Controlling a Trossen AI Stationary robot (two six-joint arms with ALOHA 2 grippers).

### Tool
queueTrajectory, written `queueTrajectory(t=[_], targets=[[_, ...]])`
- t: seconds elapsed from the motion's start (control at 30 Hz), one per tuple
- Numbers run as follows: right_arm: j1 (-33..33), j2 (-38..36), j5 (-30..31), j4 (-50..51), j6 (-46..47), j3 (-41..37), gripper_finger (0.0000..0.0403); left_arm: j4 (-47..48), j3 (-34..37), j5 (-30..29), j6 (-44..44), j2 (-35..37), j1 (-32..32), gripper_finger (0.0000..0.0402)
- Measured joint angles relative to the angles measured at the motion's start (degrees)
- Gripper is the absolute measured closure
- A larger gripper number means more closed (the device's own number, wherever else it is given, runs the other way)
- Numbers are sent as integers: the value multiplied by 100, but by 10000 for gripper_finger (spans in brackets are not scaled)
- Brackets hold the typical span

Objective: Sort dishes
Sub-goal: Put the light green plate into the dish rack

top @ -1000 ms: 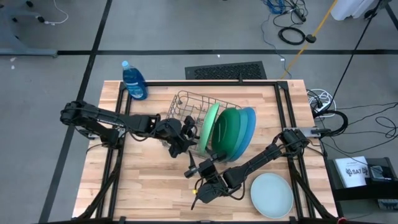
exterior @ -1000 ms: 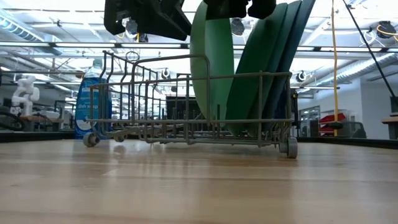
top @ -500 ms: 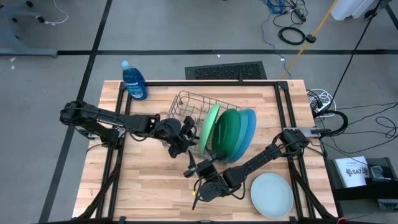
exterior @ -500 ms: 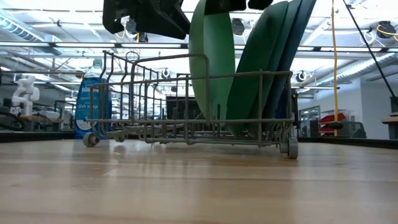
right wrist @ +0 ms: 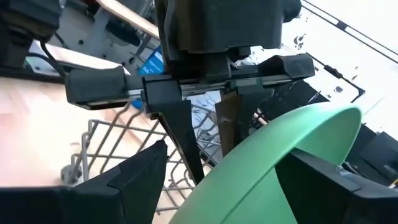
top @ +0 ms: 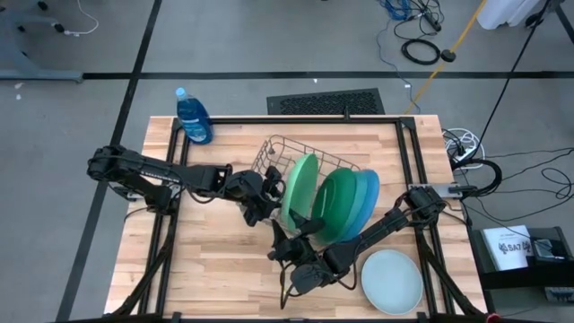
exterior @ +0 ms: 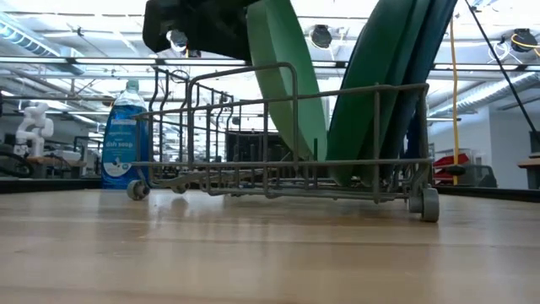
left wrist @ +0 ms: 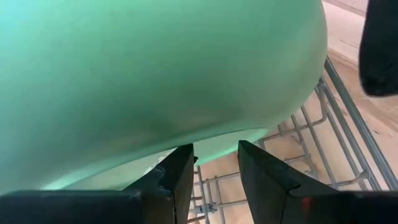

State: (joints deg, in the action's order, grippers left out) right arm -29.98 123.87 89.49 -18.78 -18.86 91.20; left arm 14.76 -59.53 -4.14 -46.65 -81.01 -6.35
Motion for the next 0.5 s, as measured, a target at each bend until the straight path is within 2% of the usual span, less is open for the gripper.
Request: queueTrajectory(t=[0.27, 0.5], targets=[[-40, 0, 24, 4, 573, -4, 120, -68, 0, 49, -20, 0, -48, 275], [-56, 9, 44, -214, 600, -13, 129, -226, -5, -119, -40, 7, -168, 275]])
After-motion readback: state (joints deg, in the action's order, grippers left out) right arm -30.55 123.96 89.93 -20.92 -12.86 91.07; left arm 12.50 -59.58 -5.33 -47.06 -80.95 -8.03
